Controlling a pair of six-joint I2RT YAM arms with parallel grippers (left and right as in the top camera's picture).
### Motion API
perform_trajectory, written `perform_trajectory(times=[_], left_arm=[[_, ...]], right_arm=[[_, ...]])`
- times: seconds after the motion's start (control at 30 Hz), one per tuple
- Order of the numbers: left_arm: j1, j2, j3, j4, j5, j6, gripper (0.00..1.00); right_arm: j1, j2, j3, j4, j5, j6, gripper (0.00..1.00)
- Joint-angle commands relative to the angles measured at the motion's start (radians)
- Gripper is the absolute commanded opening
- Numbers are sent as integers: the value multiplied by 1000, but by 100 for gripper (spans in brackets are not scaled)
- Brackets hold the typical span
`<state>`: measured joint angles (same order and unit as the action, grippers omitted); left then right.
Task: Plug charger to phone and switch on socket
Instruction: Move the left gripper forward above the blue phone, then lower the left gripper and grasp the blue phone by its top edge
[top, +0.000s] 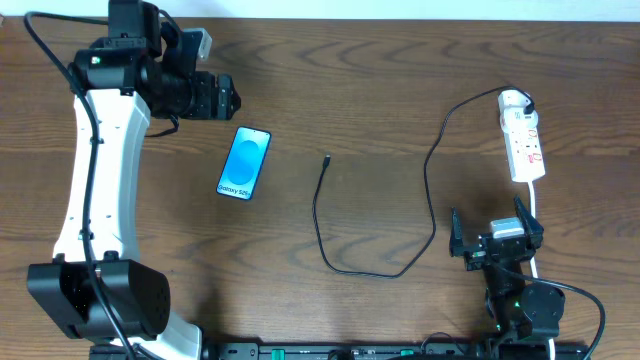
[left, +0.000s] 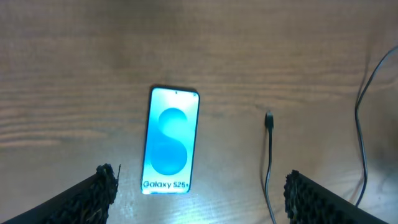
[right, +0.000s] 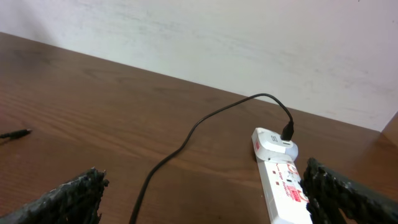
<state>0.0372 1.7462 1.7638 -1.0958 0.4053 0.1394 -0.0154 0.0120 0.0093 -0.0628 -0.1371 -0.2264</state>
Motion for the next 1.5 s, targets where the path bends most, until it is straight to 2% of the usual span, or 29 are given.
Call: perform_trajectory(times=[0.0, 0.33, 0.57, 0.9, 1.1, 1.47], left_arm=[[-1, -1, 15, -34, 2, 18, 87], [-1, -1, 2, 8, 1, 18, 88], [-2, 15, -40, 111, -43, 18, 87], [-25, 196, -40, 100, -61, 13, 87], [-102, 301, -40, 61, -243, -21, 87], [-152, 421, -71, 62, -239, -51, 87]], right_arm=[[2, -5, -4, -1, 4, 13, 99], [2, -5, -4, -1, 4, 13, 99], [2, -5, -4, -1, 4, 13, 99], [2, -5, -4, -1, 4, 13, 99], [2, -5, -4, -1, 4, 13, 99], [2, -5, -4, -1, 4, 13, 99]])
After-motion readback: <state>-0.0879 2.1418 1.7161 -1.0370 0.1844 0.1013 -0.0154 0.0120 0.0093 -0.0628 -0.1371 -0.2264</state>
